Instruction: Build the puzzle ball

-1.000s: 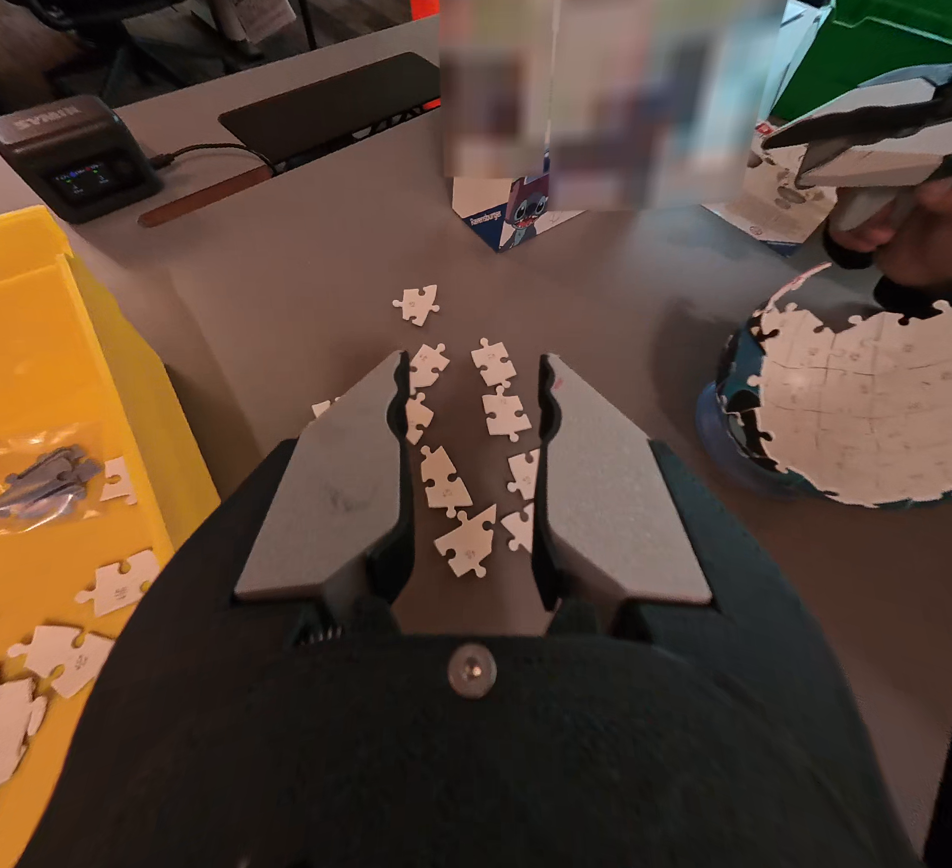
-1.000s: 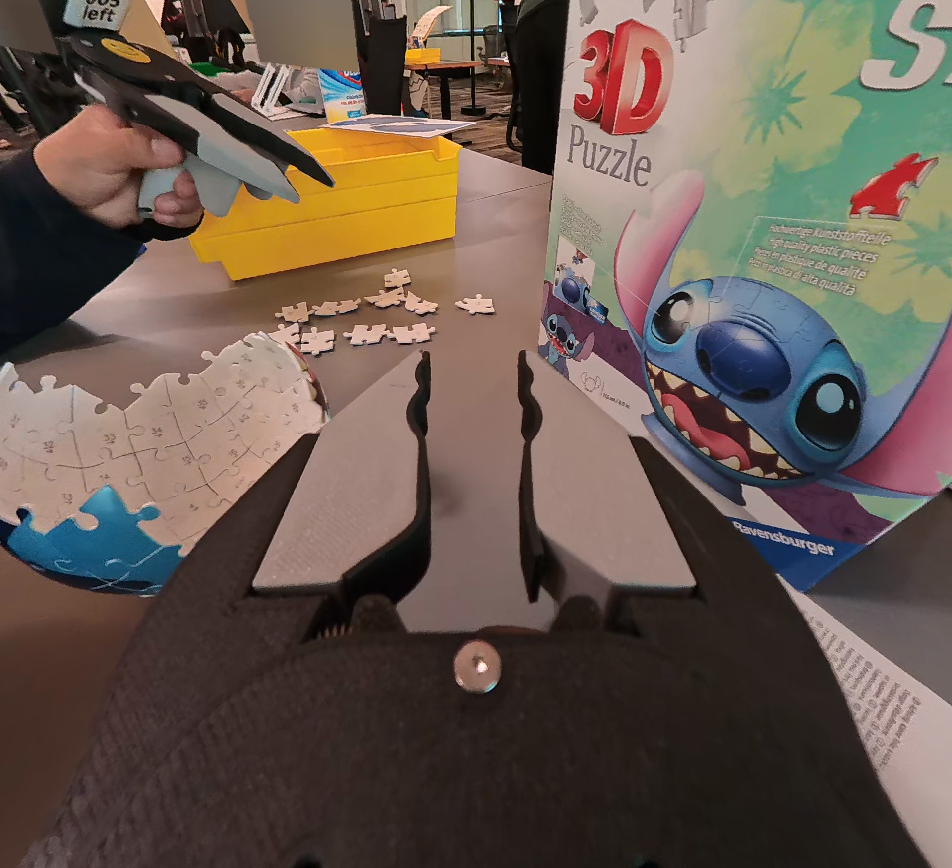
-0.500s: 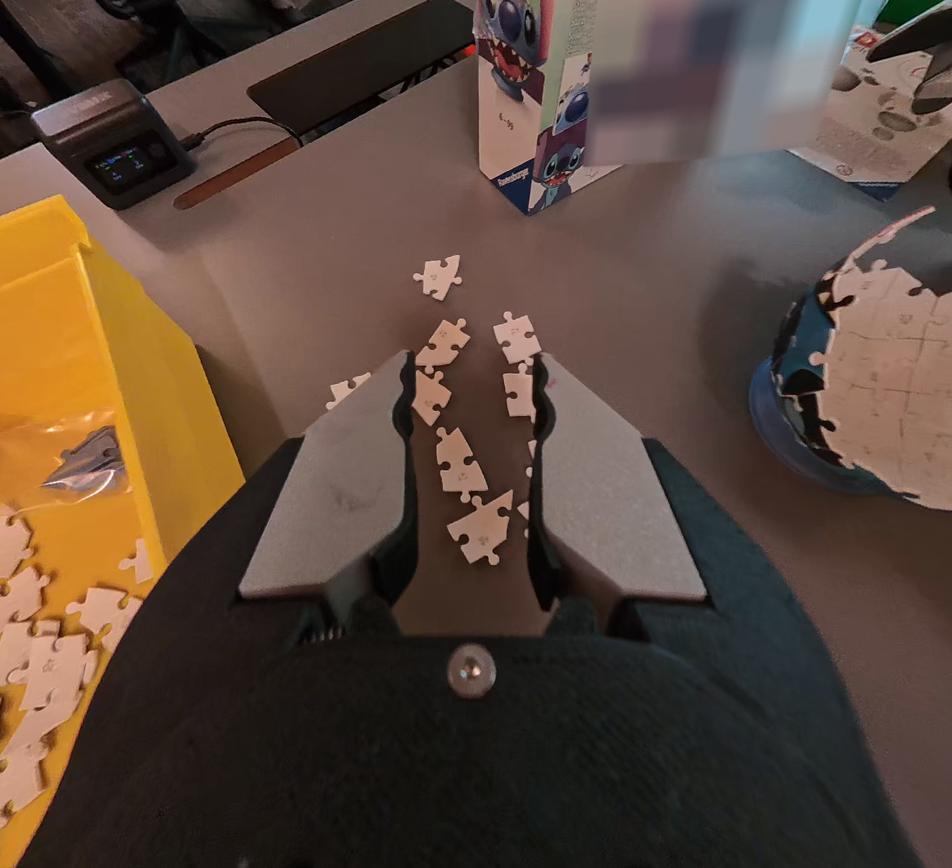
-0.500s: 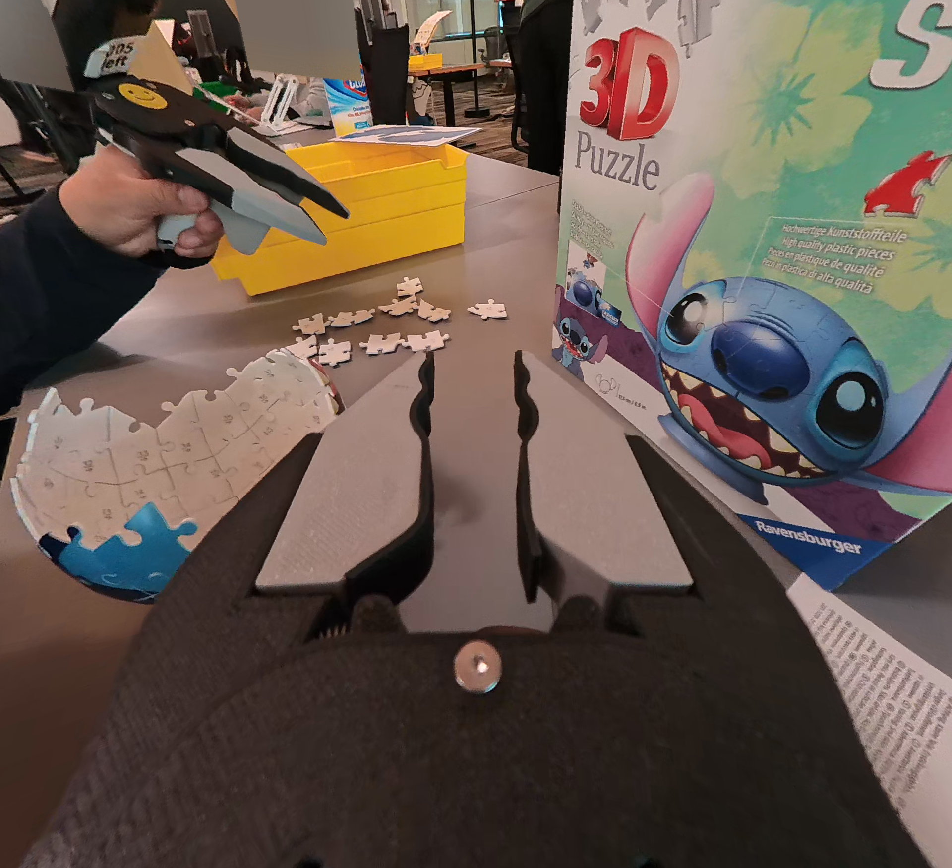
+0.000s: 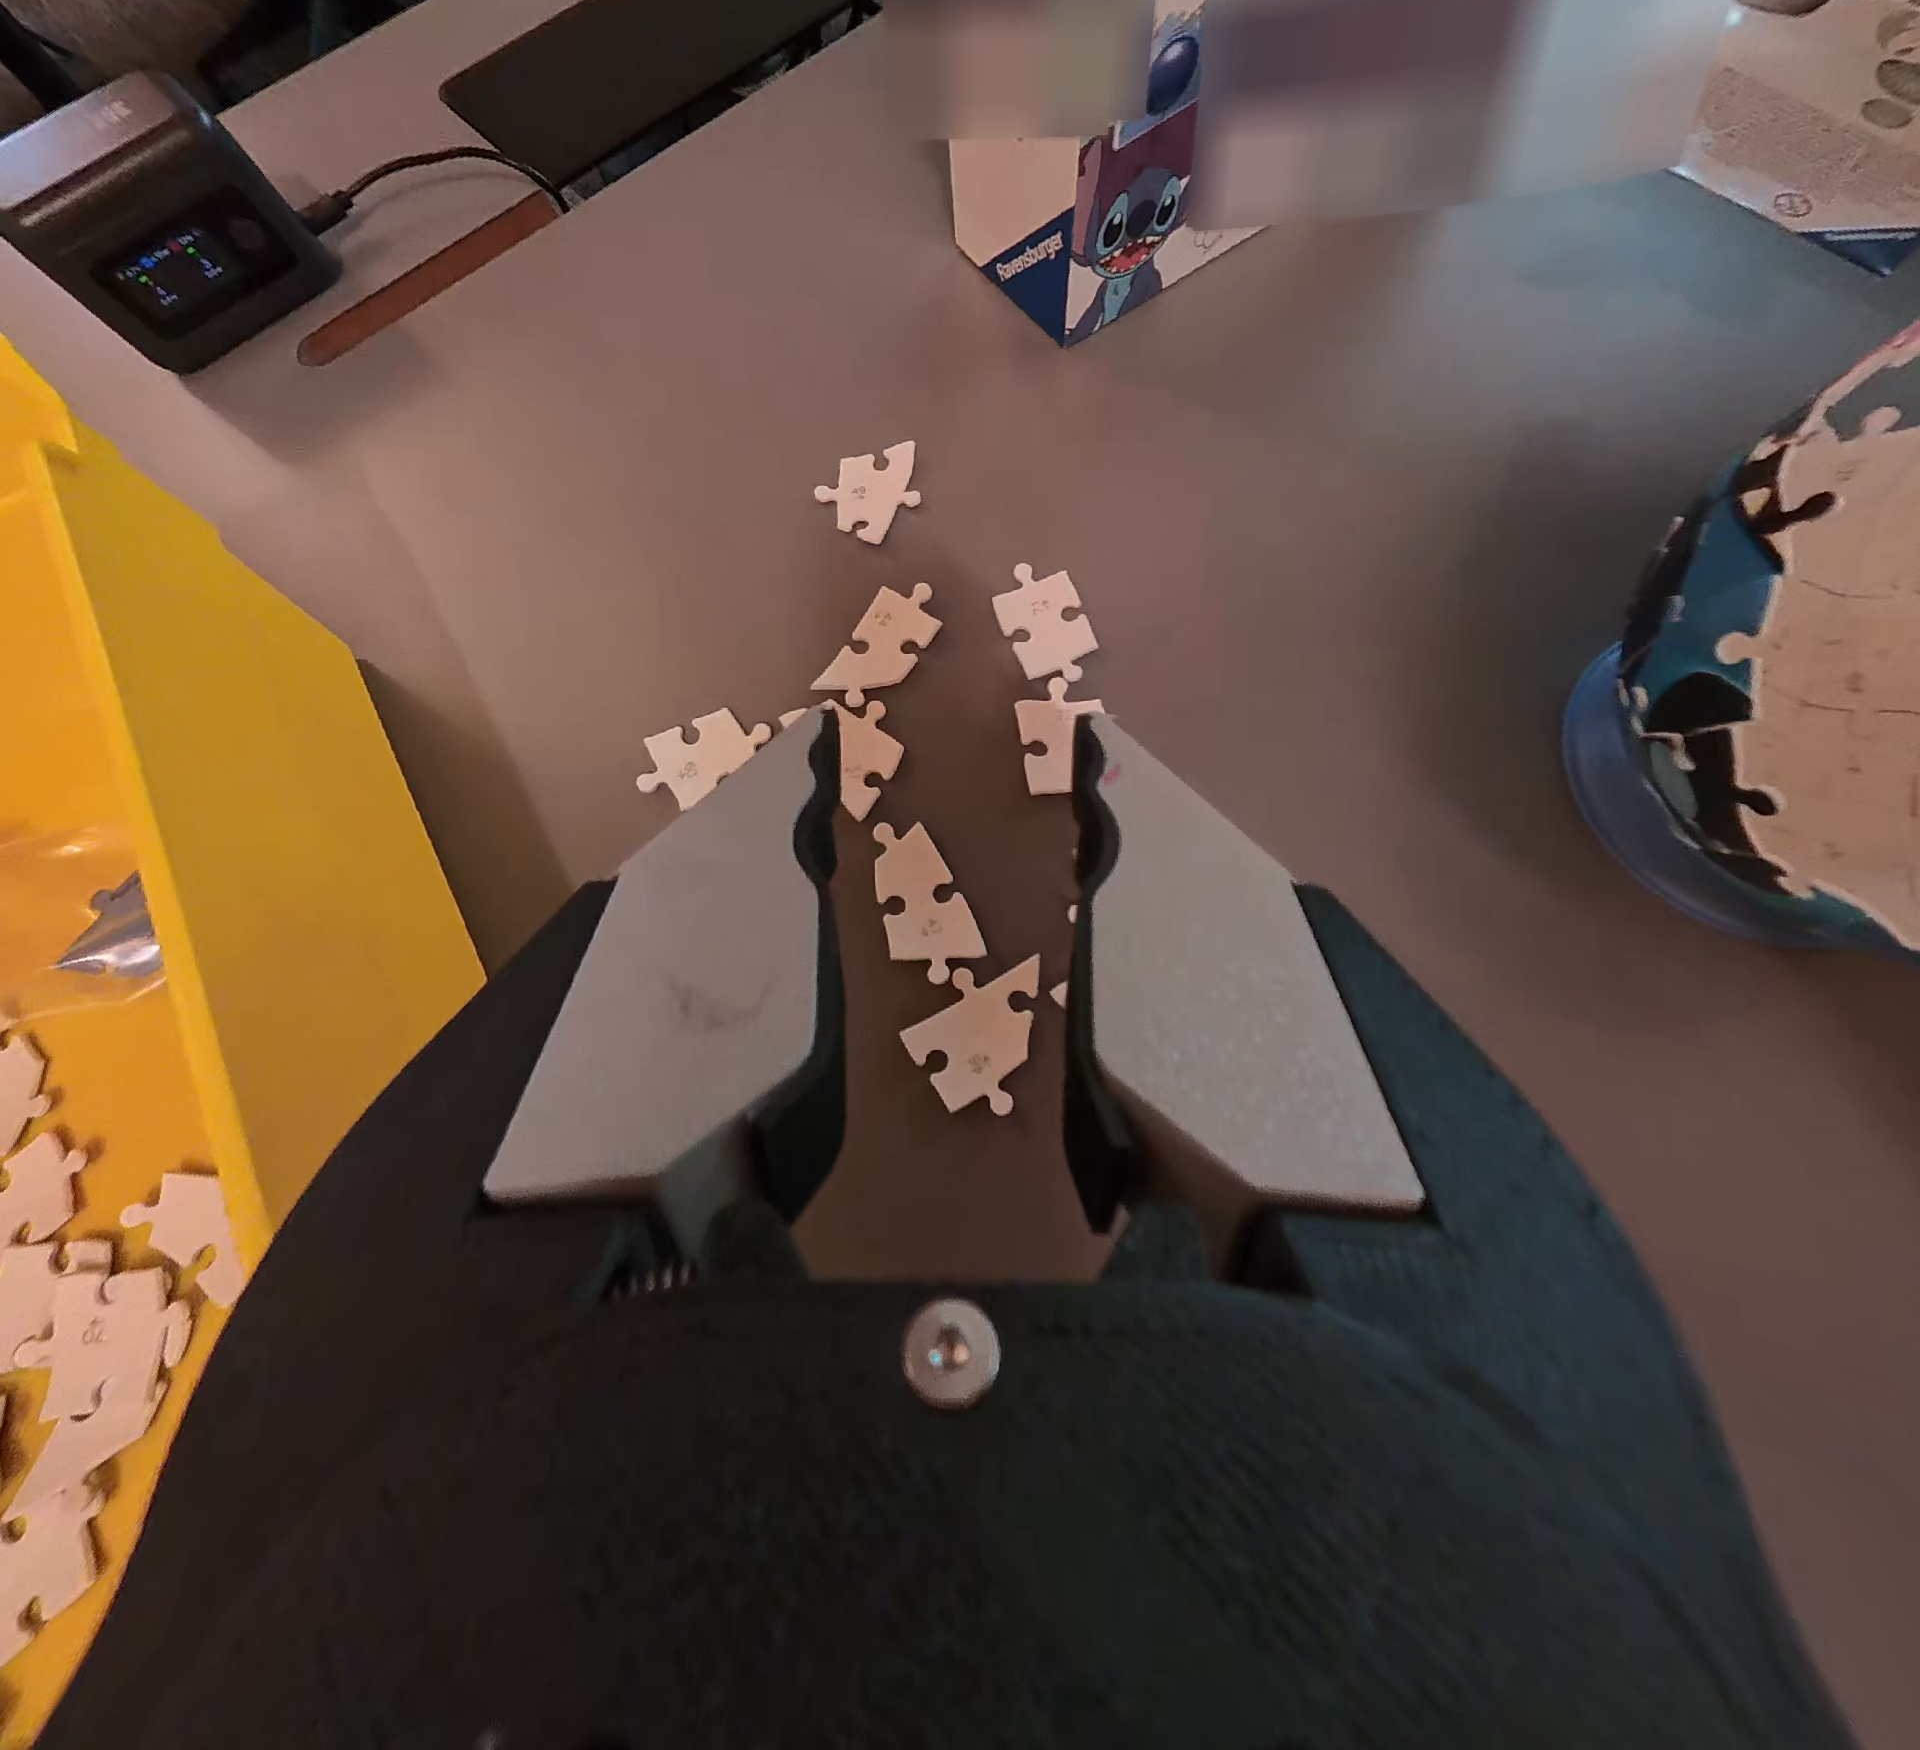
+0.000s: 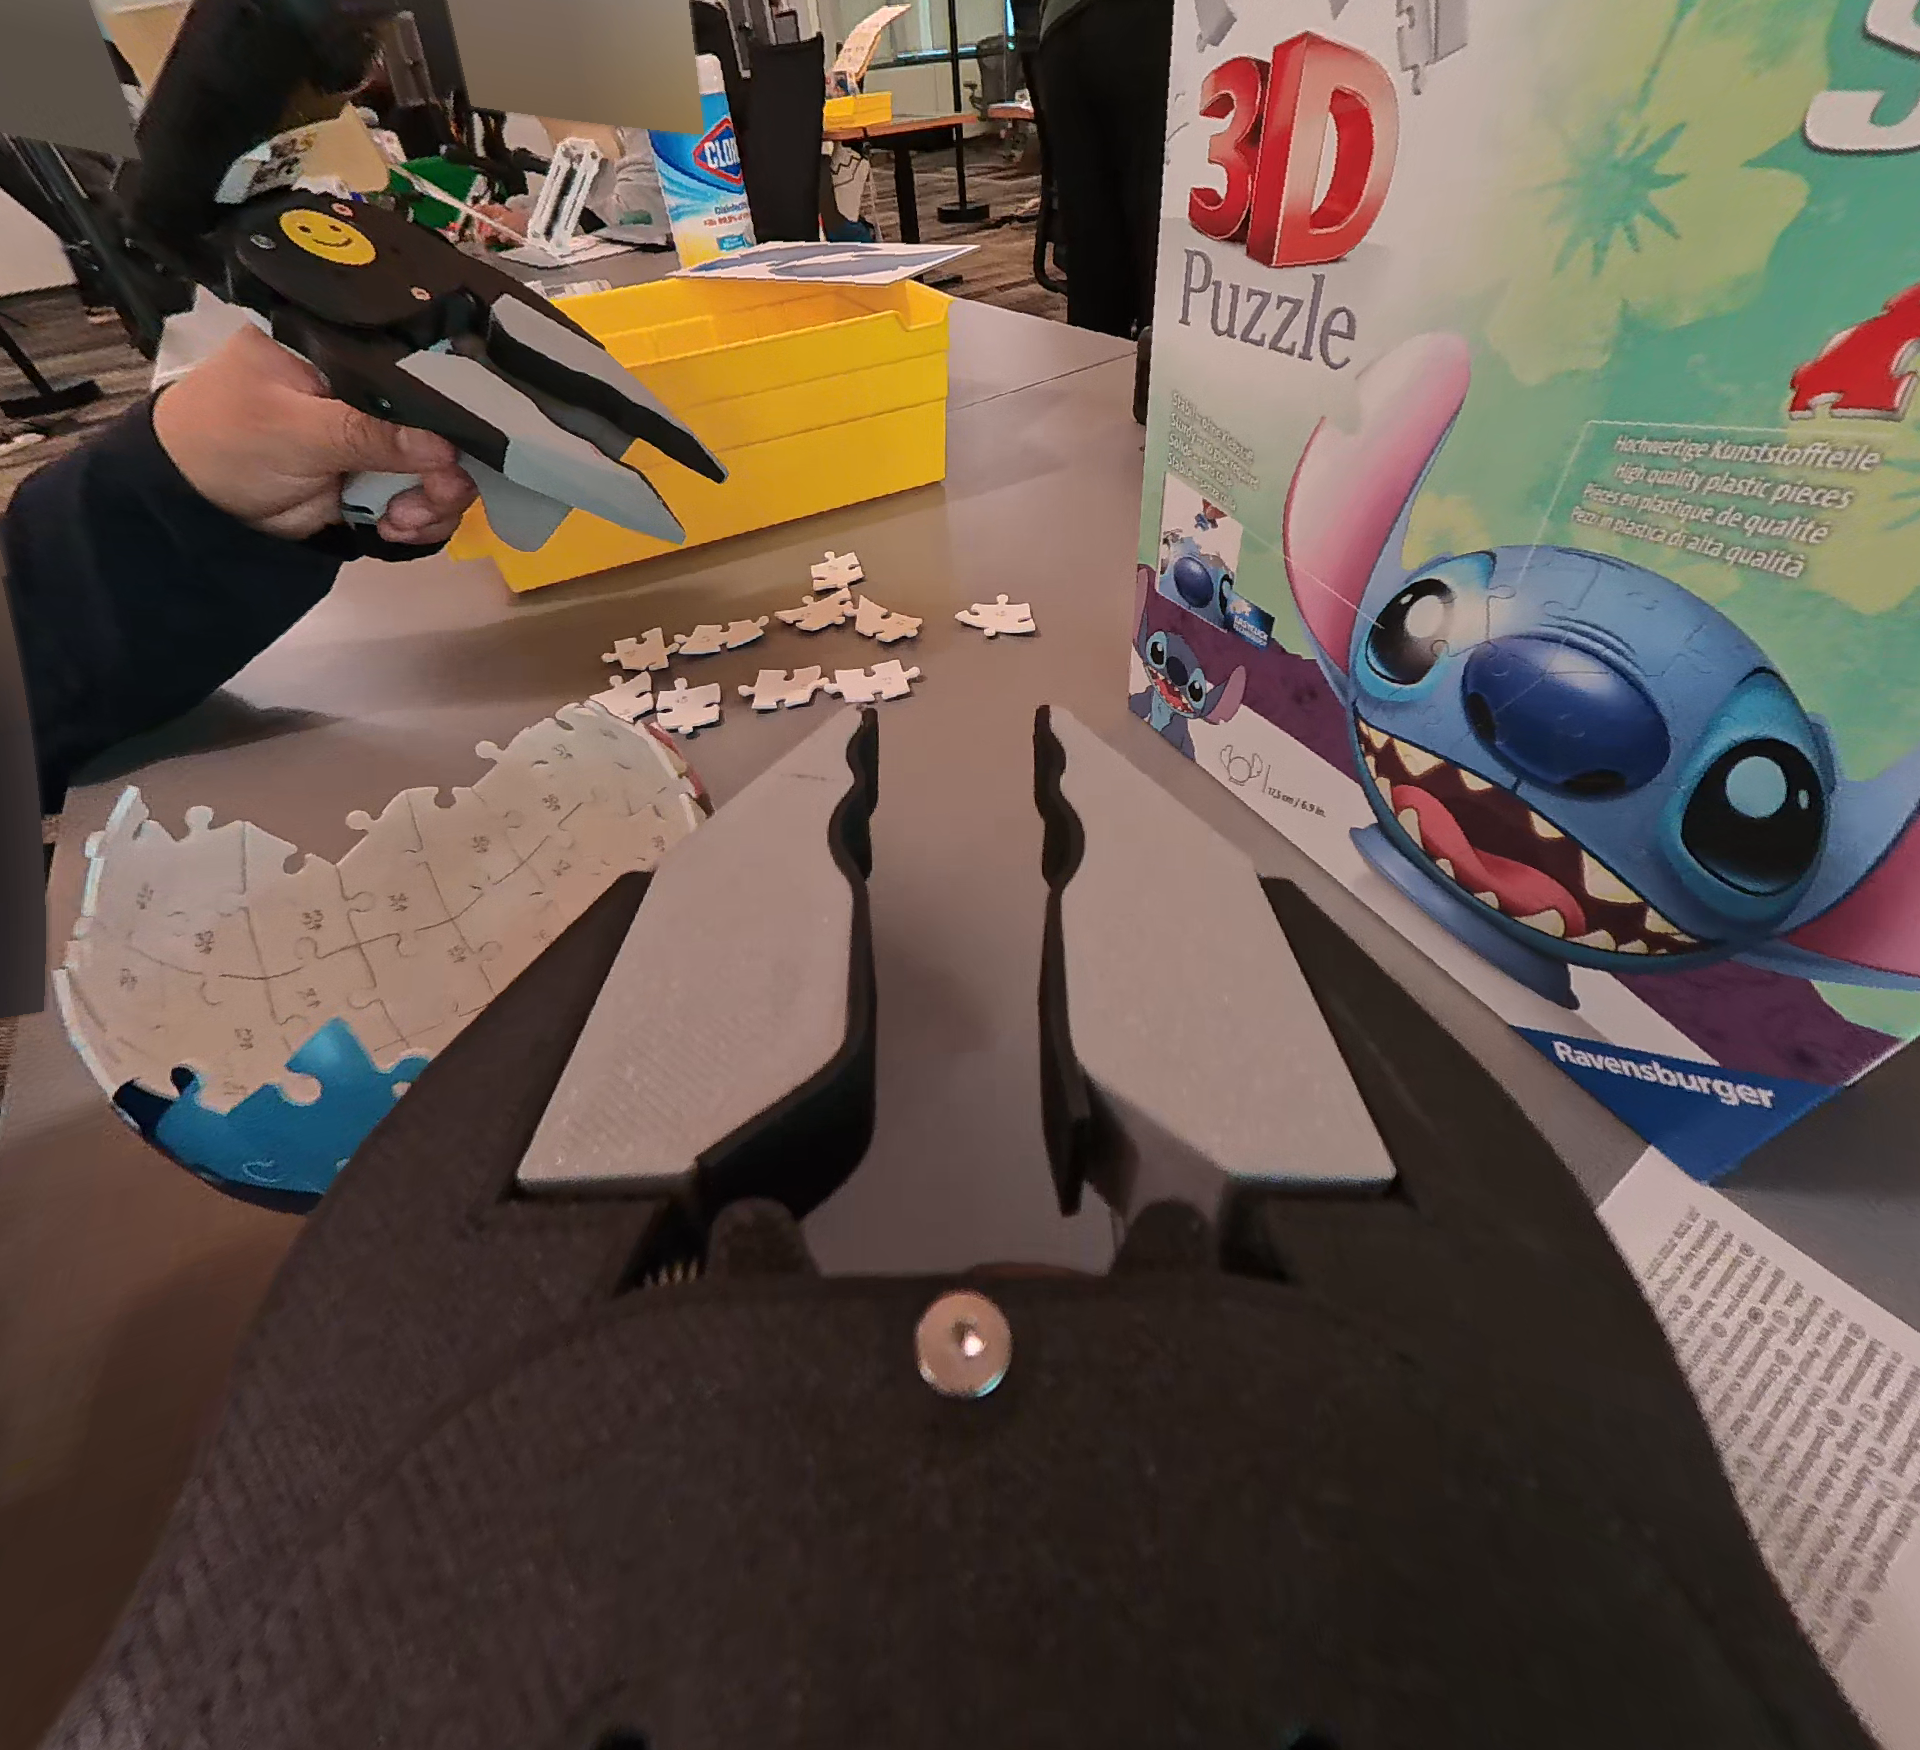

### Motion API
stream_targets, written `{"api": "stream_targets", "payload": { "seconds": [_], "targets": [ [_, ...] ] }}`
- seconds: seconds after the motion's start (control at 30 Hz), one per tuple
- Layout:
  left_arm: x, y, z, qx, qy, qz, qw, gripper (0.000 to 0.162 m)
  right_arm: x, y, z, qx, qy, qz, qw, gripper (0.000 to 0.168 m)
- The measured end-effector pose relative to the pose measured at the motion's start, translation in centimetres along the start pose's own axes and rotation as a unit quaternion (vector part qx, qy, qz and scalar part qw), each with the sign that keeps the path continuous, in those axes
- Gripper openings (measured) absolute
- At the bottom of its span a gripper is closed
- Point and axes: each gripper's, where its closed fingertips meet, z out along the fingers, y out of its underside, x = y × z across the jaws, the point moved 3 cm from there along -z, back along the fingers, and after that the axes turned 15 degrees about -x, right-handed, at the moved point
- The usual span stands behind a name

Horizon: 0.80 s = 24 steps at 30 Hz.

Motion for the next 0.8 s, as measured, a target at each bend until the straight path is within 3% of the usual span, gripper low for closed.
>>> {"api": "stream_targets", "payload": {
  "seconds": [0.03, 0.33, 0.47, 0.67, 0.8],
  "targets": [
    [0.0, 0.0, -0.1, 0.003, -0.002, -0.001, 1.000, 0.042, 0.0, 0.0, 0.1, -0.001, 0.000, 0.002, 1.000, 0.026],
    [-0.5, 0.3, 0.5, -0.011, -0.034, -0.001, 0.999, 0.039, -0.2, 0.3, 0.5, -0.008, -0.001, 0.004, 1.000, 0.026],
    [-0.9, 0.7, 1.1, -0.028, -0.050, 0.005, 0.998, 0.039, 0.0, 0.6, 0.5, -0.022, 0.028, -0.038, 0.999, 0.021],
    [-1.1, 1.7, 1.9, -0.072, -0.077, 0.022, 0.994, 0.039, 0.6, 1.5, 1.1, -0.041, 0.029, -0.025, 0.998, 0.027],
    [-0.5, 2.3, 2.4, -0.094, -0.058, 0.029, 0.993, 0.034, 0.8, 1.5, 1.1, -0.044, 0.033, -0.019, 0.998, 0.027]
  ]
}}
